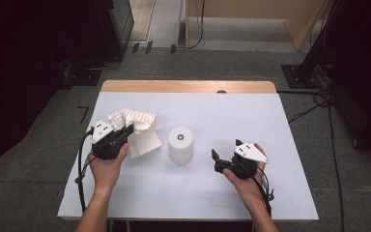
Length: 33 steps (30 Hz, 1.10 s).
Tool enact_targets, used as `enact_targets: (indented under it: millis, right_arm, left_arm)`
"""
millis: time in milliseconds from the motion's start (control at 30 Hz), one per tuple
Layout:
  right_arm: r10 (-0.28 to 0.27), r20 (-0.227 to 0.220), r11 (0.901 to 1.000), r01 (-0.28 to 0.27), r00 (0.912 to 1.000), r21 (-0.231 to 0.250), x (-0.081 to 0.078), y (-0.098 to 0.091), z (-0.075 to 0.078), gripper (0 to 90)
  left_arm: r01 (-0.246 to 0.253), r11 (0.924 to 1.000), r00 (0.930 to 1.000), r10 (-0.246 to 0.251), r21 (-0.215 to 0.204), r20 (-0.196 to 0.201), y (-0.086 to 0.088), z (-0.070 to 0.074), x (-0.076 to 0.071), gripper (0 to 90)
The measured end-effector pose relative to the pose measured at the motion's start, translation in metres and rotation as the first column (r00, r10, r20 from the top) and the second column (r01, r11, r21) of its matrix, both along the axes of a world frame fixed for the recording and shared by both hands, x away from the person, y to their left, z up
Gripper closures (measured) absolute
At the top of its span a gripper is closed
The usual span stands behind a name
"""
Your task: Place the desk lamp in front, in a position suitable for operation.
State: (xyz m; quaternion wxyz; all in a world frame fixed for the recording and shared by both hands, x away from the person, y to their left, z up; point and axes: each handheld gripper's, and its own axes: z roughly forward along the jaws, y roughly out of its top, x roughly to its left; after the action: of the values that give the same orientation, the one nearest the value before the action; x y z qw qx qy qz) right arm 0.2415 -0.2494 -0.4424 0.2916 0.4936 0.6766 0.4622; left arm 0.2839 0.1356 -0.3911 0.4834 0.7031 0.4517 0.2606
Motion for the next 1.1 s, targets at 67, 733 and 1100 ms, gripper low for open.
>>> enact_targets:
  millis: [67,733,1100]
  right_arm:
    - [-0.006,-0.007,1.0,0.006,1.0,0.005,0.001,0.0,-0.001,9.2]
    - [-0.014,-0.019,0.9999,0.013,0.9997,-0.008,0.001,0.0,-0.007,9.2]
    - [-0.013,-0.027,0.9998,0.012,0.9996,-0.017,0.001,0.004,-0.011,9.1]
  left_arm:
    - [-0.021,0.9994,0.9997,0.021,0.027,0.01,0.001,-0.004,-0.006,88.6]
    - [-0.131,0.9796,0.9716,0.158,0.152,-0.177,0.003,-0.075,0.027,12.1]
    - [-0.136,0.9598,0.9245,0.212,0.246,-0.317,-0.014,-0.096,0.045,36.1]
